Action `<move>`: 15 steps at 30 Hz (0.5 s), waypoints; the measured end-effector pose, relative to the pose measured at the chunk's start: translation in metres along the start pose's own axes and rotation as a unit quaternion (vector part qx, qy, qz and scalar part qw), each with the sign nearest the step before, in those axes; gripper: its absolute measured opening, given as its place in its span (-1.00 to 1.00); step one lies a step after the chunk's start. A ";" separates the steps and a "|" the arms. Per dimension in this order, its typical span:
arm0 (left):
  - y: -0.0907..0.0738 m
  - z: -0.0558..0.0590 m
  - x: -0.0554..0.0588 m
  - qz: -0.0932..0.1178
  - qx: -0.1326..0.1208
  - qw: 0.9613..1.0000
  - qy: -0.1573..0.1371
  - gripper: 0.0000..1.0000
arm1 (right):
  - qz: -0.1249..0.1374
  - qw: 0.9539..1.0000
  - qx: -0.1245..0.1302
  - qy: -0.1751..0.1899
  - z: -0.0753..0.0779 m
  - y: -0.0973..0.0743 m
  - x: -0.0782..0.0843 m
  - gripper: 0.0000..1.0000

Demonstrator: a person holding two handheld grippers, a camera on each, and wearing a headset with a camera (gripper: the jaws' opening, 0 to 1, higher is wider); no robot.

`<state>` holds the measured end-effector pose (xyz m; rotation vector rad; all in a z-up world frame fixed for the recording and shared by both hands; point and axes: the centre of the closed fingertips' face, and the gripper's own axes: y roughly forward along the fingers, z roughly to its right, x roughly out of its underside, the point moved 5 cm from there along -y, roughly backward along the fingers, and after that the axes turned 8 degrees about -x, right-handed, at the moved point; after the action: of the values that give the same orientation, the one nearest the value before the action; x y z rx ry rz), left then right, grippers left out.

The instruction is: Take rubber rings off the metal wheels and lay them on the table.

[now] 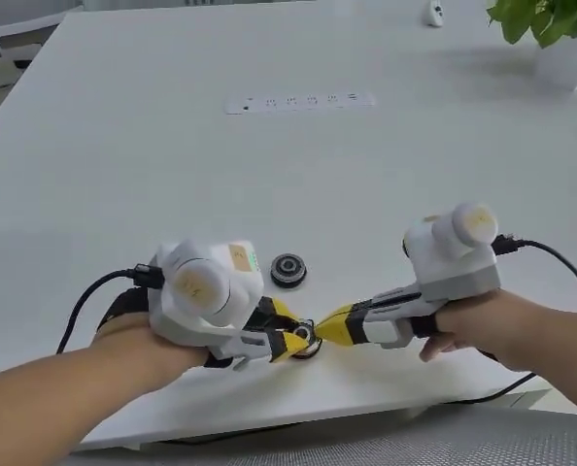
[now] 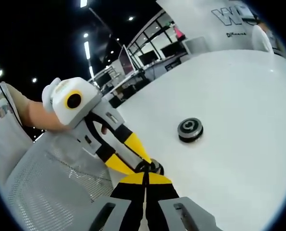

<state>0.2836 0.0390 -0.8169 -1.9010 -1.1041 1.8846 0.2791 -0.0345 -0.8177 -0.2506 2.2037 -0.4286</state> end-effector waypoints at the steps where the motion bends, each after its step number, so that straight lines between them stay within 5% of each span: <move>1: 0.000 0.000 0.000 0.000 0.000 1.000 0.000 -0.77 | -0.002 1.000 -0.001 -0.002 0.000 0.000 0.000 -1.00; 3: 0.000 0.000 0.000 0.001 0.000 1.000 0.000 -0.77 | 0.006 1.000 -0.016 -0.002 -0.002 0.001 -0.002 -1.00; 4: 0.000 0.000 0.000 0.002 -0.002 1.000 -0.001 -0.77 | 0.014 0.998 -0.053 0.004 -0.013 0.003 -0.004 -1.00; 5: 0.000 0.000 0.000 0.001 -0.003 1.000 0.000 -0.77 | 0.027 0.998 -0.061 0.016 -0.022 0.009 -0.006 -1.00; 6: 0.000 -0.001 0.001 0.002 -0.003 1.000 -0.004 -0.77 | -0.001 0.999 -0.031 -0.032 -0.013 0.006 -0.004 -1.00; 15: 0.002 -0.001 0.000 0.002 -0.001 1.000 -0.004 -0.76 | 0.001 1.000 -0.012 -0.025 0.003 -0.003 0.003 -1.00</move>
<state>0.2850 0.0386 -0.8181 -1.9004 -1.1067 1.8957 0.2798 -0.0393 -0.8208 -0.2683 2.1609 -0.3905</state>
